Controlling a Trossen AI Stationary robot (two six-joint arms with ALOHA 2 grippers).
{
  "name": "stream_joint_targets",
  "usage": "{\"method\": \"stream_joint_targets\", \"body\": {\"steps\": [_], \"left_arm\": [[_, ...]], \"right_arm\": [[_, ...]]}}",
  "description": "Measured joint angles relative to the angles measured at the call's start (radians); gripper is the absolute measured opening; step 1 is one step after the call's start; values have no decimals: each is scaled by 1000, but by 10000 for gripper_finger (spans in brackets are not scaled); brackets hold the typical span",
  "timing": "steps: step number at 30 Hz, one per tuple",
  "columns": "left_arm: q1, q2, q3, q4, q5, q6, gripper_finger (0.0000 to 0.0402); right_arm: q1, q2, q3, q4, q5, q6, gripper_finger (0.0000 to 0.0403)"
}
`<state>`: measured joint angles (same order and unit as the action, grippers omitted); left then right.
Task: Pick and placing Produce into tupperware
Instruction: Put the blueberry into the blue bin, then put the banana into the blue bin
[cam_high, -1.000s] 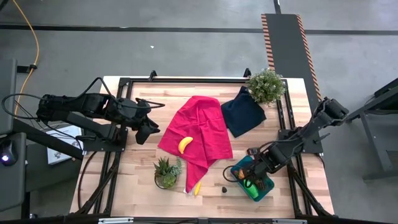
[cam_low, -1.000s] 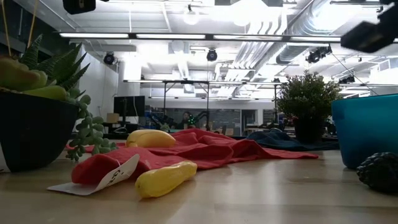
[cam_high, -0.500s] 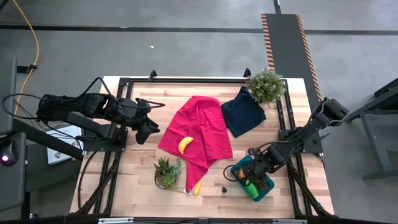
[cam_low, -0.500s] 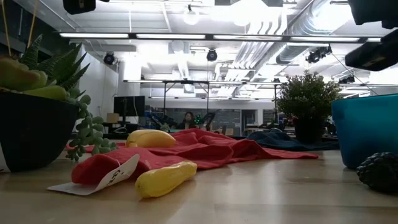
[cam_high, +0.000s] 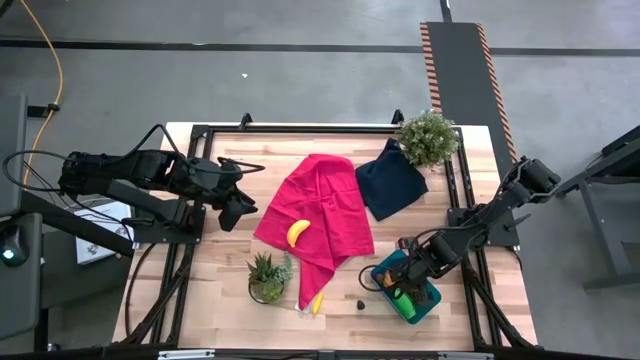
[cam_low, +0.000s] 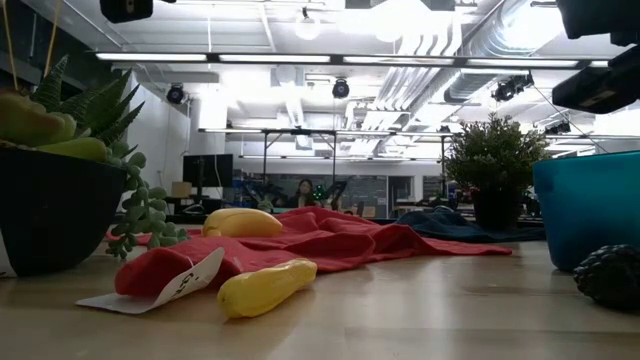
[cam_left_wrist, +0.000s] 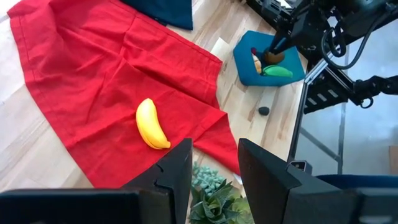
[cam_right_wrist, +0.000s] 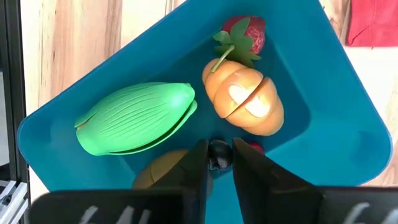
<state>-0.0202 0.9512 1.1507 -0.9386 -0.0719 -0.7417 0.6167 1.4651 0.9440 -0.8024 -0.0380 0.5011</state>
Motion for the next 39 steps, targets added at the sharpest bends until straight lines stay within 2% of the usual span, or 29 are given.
{"method": "stream_joint_targets", "body": {"steps": [10, 19, 39], "left_arm": [[0, 0, 0, 0, 0, -23, 117], [0, 0, 0, 1, 0, -23, 117], [0, 0, 0, 9, -7, -25, 117]], "right_arm": [[0, 0, 0, 3, 0, -1, 112], [0, 0, 0, 3, 0, 1, 114], [-1, 0, 1, 32, 12, 188, 114]]}}
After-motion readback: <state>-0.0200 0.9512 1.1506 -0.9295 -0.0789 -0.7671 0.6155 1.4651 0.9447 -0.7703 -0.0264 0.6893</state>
